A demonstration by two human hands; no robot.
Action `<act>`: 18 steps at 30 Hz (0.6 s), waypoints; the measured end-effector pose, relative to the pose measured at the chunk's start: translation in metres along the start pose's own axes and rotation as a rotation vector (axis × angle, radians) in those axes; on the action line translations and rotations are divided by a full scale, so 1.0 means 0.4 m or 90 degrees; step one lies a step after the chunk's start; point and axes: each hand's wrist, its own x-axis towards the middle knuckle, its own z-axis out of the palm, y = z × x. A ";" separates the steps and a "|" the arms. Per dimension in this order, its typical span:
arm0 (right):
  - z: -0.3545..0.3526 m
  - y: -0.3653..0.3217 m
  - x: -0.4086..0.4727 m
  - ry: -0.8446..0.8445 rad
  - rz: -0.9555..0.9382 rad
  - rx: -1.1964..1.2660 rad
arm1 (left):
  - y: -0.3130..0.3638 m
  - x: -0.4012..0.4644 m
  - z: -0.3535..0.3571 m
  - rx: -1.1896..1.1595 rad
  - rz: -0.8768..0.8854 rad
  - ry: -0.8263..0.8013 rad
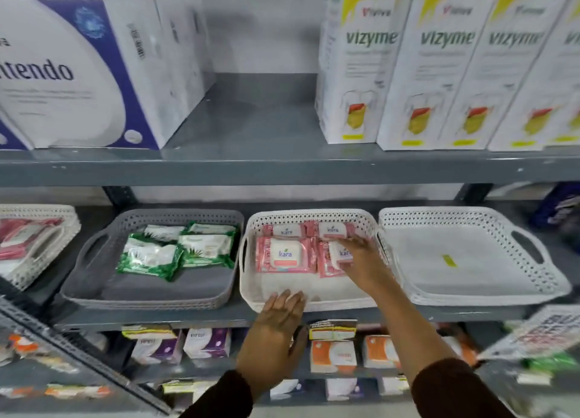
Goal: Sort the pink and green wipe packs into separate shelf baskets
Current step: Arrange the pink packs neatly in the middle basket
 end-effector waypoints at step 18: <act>0.078 -0.133 0.030 -0.099 -0.243 -0.015 | -0.005 -0.019 0.022 0.032 -0.012 -0.059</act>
